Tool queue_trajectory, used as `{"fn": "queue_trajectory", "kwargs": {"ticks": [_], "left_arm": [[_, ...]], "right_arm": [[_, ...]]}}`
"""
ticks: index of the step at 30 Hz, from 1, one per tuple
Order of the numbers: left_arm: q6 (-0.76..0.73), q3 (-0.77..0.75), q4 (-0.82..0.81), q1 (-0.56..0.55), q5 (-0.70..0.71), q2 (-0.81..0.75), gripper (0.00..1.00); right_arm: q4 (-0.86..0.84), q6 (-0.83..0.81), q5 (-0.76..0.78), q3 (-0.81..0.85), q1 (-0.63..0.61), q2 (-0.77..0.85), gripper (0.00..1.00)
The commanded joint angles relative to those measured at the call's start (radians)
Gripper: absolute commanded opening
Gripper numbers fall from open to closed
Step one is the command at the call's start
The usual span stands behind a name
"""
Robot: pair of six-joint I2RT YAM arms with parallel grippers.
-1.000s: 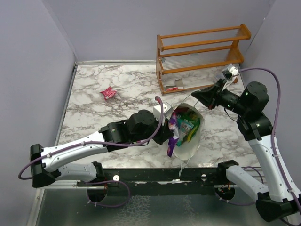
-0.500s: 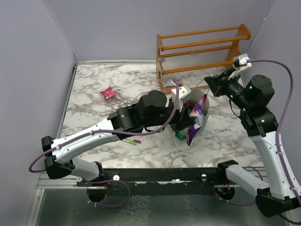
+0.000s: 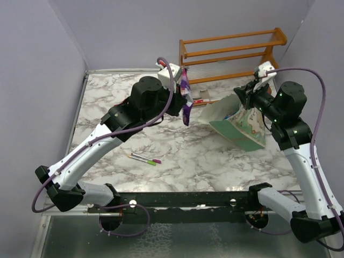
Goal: Take the snacks out of the paper bag
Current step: Adjust the paper bag at the center of the board, then place the snack at the center of the board.
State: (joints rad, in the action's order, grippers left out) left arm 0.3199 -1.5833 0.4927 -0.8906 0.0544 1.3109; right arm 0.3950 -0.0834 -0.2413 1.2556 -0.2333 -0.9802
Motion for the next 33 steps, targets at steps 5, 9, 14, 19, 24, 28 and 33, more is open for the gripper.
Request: {"fn": "queue_trajectory", "kwargs": {"ticks": [5, 9, 14, 19, 24, 28, 33], "left_arm": [[-0.018, 0.104, 0.056, 0.089, 0.024, -0.136, 0.0], [0.006, 0.194, 0.029, 0.096, 0.083, -0.215, 0.0], [0.028, 0.261, 0.024, 0.105, 0.111, -0.243, 0.0], [0.048, 0.303, -0.023, 0.109, 0.116, -0.255, 0.0], [0.092, 0.332, -0.035, 0.114, 0.139, -0.265, 0.0], [0.101, 0.351, -0.024, 0.115, 0.16, -0.267, 0.0], [0.111, 0.373, -0.009, 0.119, 0.201, -0.28, 0.0]], "right_arm": [[-0.216, 0.041, -0.826, -0.126, -0.006, -0.049, 0.01], [-0.218, 0.11, -0.96, -0.154, -0.006, -0.067, 0.01], [-0.131, 0.09, -0.894, -0.165, -0.006, 0.006, 0.01], [0.017, 0.019, -0.696, -0.184, -0.006, 0.078, 0.01], [0.044, 0.026, -0.353, -0.196, -0.006, 0.183, 0.01], [-0.004, 0.034, -0.289, -0.241, -0.006, 0.255, 0.01], [-0.001, 0.061, -0.207, -0.225, -0.006, 0.245, 0.01]]}}
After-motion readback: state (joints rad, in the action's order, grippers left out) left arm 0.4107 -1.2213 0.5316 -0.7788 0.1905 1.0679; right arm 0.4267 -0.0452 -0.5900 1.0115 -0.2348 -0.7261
